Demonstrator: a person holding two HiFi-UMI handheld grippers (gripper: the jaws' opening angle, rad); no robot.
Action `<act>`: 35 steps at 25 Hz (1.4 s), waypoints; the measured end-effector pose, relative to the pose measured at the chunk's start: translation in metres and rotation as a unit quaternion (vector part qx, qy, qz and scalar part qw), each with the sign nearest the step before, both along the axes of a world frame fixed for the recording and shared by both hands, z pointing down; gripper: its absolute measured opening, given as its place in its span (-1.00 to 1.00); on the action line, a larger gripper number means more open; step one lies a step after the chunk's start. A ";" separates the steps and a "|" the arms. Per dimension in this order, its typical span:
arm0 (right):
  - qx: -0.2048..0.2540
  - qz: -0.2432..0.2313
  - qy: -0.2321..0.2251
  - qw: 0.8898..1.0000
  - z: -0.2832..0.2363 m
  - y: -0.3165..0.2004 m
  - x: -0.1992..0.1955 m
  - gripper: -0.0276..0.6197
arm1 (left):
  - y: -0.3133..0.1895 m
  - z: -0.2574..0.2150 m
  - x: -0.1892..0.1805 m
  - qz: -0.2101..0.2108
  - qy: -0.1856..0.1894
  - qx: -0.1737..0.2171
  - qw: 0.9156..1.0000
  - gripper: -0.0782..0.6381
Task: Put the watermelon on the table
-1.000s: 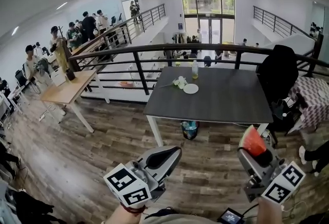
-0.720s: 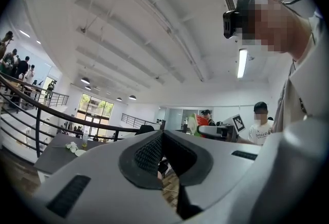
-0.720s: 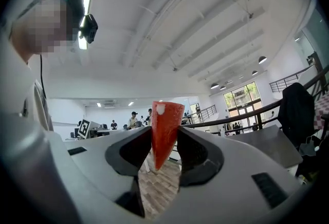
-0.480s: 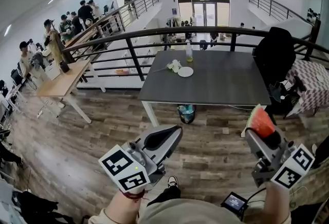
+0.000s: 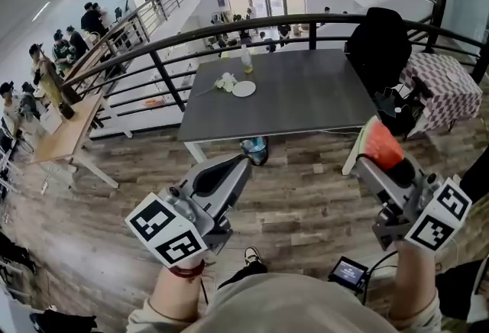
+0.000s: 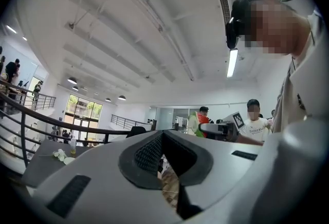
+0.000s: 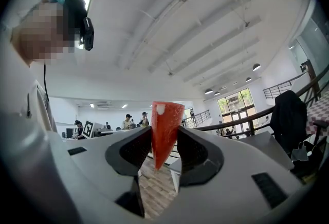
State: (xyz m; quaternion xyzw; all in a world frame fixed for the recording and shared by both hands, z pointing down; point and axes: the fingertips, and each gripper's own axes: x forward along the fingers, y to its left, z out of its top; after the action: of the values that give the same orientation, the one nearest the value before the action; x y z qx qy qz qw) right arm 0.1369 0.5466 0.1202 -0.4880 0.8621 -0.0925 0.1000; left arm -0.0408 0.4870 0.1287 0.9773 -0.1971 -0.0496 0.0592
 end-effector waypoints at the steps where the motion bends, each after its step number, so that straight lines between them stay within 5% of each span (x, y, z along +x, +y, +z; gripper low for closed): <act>1: 0.000 0.000 0.003 1.000 -0.001 -0.003 0.001 -0.40 | -0.004 -0.001 0.003 0.002 -0.003 0.004 1.000 -0.77; 12: -0.011 0.016 0.011 1.000 0.003 -0.059 -0.010 -0.40 | -0.065 0.011 0.003 0.023 0.004 -0.010 1.000 -0.77; 35: -0.015 0.029 0.033 0.999 -0.013 -0.227 -0.113 -0.40 | -0.225 0.019 -0.087 0.059 0.021 -0.033 0.997 -0.77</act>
State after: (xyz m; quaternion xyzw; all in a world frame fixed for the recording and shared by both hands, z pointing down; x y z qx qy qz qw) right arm 0.0241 0.3192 0.1077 -0.5170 0.8490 -0.0868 0.0669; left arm -0.1273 0.2615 0.1474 0.9835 -0.1389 -0.0600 0.0989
